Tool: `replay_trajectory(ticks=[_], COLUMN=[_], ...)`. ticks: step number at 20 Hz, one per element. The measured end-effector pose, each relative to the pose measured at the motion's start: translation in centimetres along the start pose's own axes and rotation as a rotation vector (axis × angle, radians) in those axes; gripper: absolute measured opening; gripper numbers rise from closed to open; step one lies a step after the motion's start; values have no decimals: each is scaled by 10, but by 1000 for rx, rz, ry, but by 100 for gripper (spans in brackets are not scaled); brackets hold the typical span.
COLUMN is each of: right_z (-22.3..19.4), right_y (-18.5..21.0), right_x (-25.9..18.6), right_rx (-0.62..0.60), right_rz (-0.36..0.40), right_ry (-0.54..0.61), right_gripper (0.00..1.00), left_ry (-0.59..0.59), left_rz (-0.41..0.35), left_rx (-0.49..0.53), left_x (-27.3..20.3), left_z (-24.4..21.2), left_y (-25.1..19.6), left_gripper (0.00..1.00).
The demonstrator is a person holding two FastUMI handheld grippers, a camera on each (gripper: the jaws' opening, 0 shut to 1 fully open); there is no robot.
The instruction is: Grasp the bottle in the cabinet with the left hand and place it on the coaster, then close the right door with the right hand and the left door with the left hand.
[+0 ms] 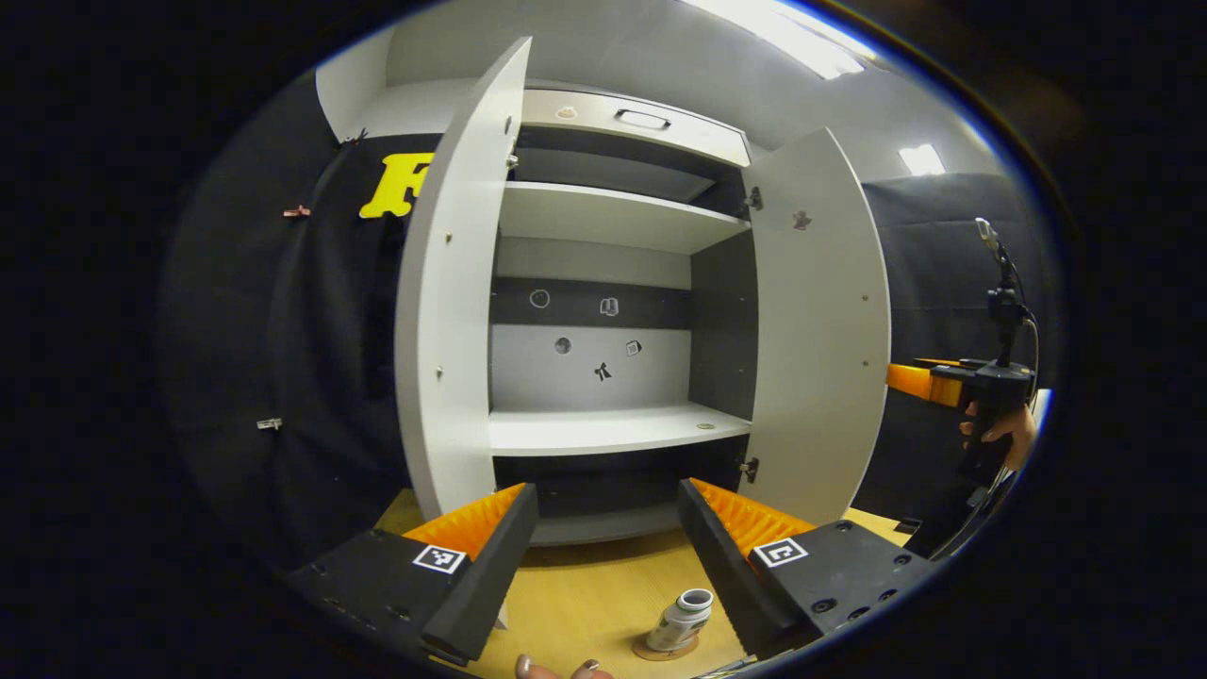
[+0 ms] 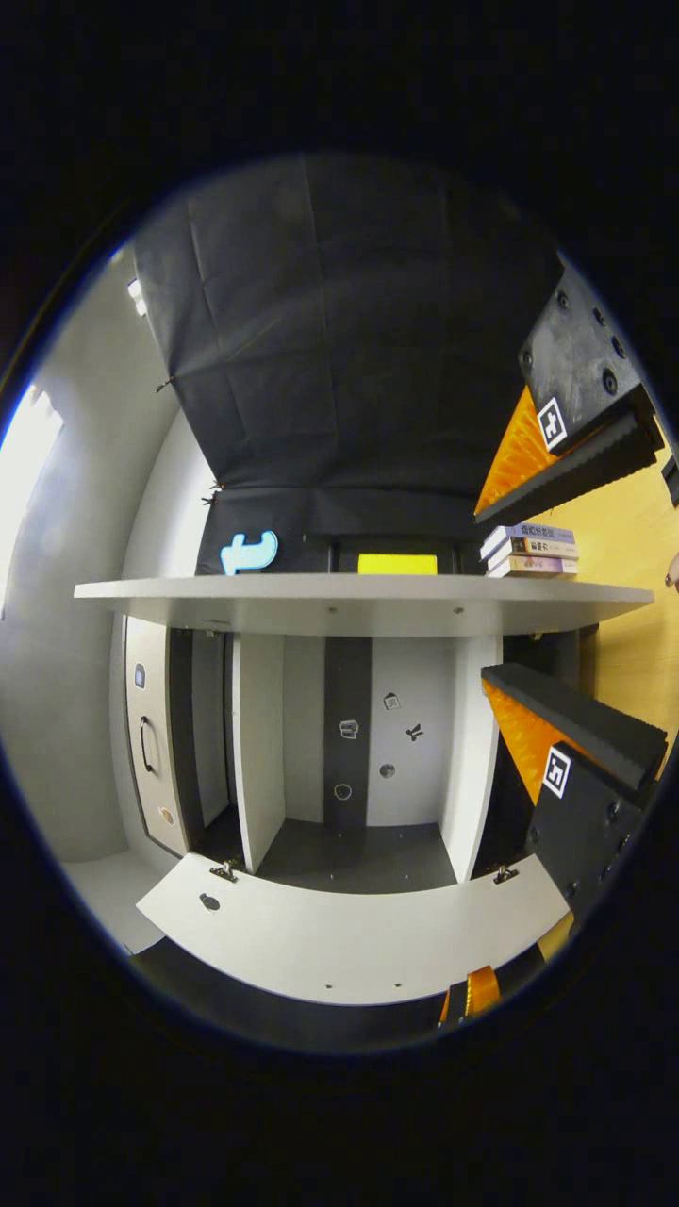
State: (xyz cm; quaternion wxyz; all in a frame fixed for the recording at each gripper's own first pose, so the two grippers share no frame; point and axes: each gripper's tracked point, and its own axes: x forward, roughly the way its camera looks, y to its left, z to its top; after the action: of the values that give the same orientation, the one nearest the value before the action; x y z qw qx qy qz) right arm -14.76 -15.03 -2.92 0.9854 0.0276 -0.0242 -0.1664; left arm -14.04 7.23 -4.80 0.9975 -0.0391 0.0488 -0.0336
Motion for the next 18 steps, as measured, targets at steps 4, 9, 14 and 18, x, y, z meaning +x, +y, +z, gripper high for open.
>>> replay_trajectory(ticks=[4, 9, 14, 18], right_z=[3, 2, 3, 2], right_y=[-38, -38, -13, 27], right_x=[20, 39, 41, 38], right_rx=[-53, -60, -65, -55], right_rz=[-59, 13, 131, 200], right_ry=[-8, 3, 23, 31], right_gripper=[98, 97, 95, 95], left_ry=[18, 14, 26, 32], left_rz=[122, 304, 392, 413], left_rx=[-27, 20, 12, 23], left_x=[-17, -44, -66, -66], left_z=[2, 12, 11, 14], left_y=[43, 104, 142, 162], left_gripper=[95, 95, 95, 95])
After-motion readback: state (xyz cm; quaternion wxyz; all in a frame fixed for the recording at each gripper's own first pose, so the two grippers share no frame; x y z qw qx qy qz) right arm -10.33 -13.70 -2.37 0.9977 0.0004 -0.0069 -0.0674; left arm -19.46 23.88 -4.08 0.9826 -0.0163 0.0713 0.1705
